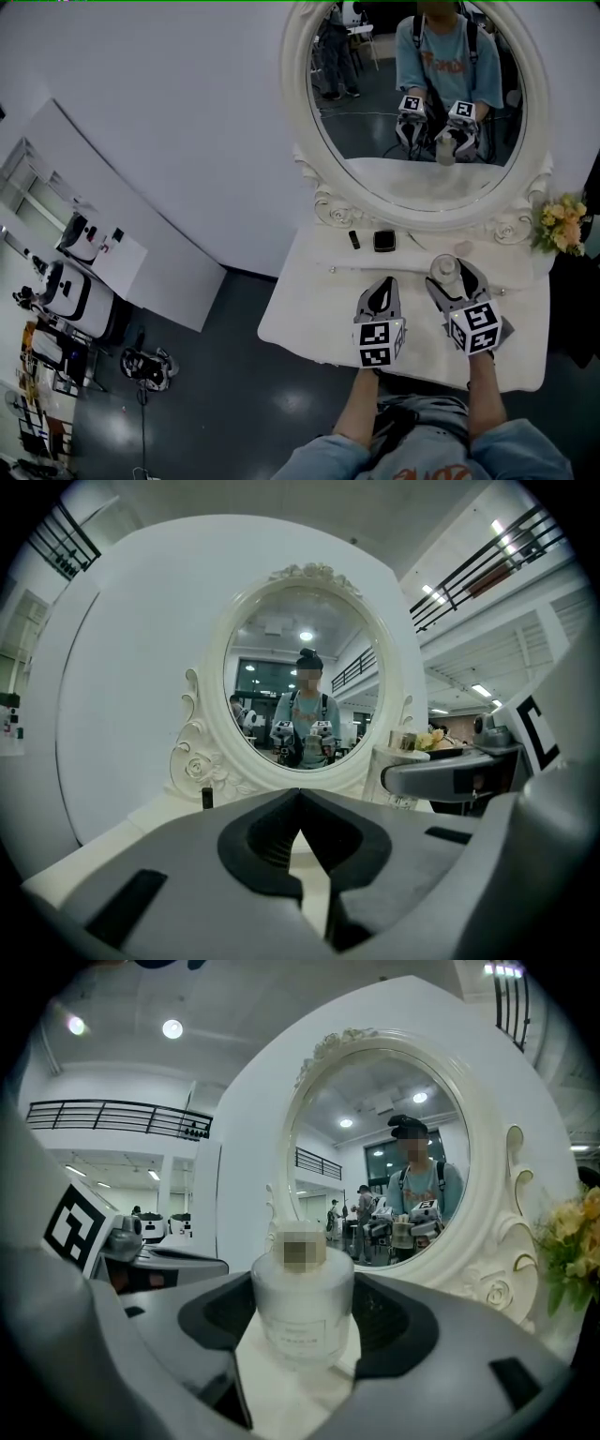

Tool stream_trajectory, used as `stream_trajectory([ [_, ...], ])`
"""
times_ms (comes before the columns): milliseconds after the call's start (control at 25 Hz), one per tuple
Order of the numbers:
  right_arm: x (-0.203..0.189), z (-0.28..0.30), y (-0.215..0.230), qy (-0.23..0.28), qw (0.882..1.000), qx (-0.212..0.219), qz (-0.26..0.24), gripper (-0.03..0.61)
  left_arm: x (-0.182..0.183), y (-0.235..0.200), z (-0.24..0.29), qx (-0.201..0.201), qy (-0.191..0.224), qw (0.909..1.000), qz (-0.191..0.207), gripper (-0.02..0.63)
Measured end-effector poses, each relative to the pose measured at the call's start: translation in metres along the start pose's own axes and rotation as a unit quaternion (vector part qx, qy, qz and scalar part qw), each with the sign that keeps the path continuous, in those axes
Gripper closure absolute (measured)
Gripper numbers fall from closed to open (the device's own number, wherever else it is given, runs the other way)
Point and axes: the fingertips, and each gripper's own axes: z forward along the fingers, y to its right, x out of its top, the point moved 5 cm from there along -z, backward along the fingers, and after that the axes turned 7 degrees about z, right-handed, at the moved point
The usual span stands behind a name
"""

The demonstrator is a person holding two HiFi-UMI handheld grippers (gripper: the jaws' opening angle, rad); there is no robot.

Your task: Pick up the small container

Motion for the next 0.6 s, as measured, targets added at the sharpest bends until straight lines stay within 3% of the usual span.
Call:
stream_trajectory([
  [600,-0.0004,0.0065,0.0038,0.0,1.0,-0.004,-0.003,0.258,-0.0023,-0.004,0.0072,-0.005,-0.005,1.0,-0.004,0.594],
])
